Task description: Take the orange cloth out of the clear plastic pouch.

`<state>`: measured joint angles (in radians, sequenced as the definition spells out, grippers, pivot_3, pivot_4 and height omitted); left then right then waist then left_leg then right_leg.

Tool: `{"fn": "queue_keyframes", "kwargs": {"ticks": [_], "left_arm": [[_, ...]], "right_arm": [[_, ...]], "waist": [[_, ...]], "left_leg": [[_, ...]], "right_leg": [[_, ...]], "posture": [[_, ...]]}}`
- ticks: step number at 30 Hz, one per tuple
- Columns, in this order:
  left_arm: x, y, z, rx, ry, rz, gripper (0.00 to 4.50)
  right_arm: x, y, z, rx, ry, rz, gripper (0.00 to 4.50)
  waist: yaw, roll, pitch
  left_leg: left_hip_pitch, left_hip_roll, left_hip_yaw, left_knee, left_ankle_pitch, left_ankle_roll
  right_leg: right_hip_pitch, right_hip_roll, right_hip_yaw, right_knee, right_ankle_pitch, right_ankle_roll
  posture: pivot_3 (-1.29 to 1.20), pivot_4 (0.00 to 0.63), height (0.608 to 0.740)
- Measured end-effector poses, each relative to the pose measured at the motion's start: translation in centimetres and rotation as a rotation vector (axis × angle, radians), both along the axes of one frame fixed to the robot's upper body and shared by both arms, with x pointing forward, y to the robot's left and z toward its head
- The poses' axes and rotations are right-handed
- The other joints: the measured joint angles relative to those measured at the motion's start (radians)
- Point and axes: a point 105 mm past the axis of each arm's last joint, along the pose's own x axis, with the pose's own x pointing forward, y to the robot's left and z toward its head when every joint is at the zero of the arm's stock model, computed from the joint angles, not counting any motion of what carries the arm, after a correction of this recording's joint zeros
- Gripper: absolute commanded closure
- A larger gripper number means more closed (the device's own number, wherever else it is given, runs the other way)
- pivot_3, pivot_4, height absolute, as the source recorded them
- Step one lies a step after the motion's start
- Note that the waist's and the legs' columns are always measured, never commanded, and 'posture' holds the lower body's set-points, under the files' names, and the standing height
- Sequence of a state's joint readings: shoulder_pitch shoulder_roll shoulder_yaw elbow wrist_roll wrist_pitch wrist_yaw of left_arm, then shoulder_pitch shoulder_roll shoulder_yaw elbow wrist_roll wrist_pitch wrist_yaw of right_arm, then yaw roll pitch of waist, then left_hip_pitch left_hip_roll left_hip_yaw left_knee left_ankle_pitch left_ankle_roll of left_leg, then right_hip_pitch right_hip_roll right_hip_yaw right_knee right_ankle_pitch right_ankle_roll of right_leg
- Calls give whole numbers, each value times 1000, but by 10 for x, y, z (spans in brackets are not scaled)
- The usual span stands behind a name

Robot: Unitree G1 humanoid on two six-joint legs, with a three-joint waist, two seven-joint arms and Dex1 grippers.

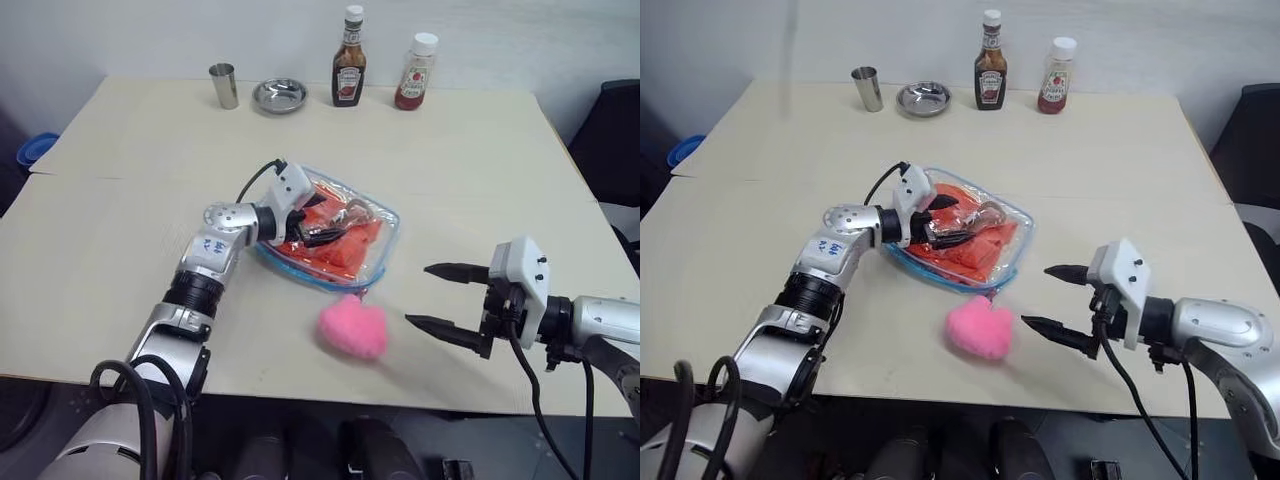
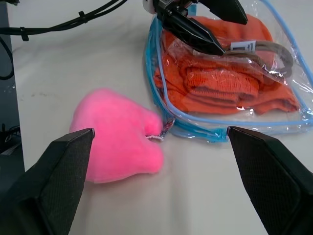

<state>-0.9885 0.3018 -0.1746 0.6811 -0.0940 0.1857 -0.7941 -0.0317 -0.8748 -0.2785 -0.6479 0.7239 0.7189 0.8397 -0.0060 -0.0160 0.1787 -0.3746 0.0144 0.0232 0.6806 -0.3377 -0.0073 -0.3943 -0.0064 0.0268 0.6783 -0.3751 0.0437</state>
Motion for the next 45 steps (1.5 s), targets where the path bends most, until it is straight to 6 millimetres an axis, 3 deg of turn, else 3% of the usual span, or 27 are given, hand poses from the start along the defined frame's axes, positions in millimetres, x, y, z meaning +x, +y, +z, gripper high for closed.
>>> {"fn": "queue_keyframes", "kwargs": {"ticks": [6,7,9,21,25,28,31,37,41,45], "left_arm": [[5,-11,-5,33,-4,19,48],[5,-12,-8,34,3,18,223],[4,-12,-13,47,11,22,655],[-4,3,-23,48,61,53,4278],[-6,28,-8,-37,69,129,4278],[-6,71,9,-87,42,264,4278],[-23,152,14,-91,21,503,4278],[-89,280,-29,-35,142,936,4278],[-117,309,-36,-53,152,1059,3048],[-134,312,-47,-31,148,1102,1861]], "right_arm": [[1,1,4,-2,-31,-17,0],[2,2,5,-1,-36,-20,0],[2,2,6,6,-48,-26,0],[6,12,13,36,-101,-10,0],[11,16,16,39,-113,31,0],[18,19,19,39,-117,60,0],[26,27,23,37,-127,125,0],[40,41,18,40,-107,230,0],[45,52,18,41,-102,308,0],[53,56,18,47,-95,341,0]], "waist": [[5,0,0],[5,0,0],[5,0,0],[3,0,0],[-1,0,0],[-7,0,0],[-29,0,0],[-24,-1,0],[-3,-3,0],[5,-3,-1]], "left_leg": [[0,0,0,0,0,0],[0,0,0,0,0,0],[0,0,0,0,0,0],[0,0,0,1,0,0],[0,0,0,1,0,0],[0,0,0,0,0,0],[2,0,-1,-1,0,0],[2,0,-3,-1,-1,1],[1,-2,-6,0,-2,3],[1,-2,-6,0,-3,4]], "right_leg": [[0,0,0,0,0,0],[0,0,0,0,0,0],[0,0,0,0,0,0],[0,0,0,1,0,0],[-1,0,1,2,0,0],[-1,0,1,3,0,0],[-1,1,3,4,0,0],[-1,0,2,2,0,0],[1,-2,1,0,0,0],[1,-2,1,0,0,0]], "posture": [[0,150,740],[0,150,740],[0,150,740],[0,150,740],[0,150,740],[0,150,740],[0,150,740],[0,150,740],[0,150,740],[0,150,740]]}}
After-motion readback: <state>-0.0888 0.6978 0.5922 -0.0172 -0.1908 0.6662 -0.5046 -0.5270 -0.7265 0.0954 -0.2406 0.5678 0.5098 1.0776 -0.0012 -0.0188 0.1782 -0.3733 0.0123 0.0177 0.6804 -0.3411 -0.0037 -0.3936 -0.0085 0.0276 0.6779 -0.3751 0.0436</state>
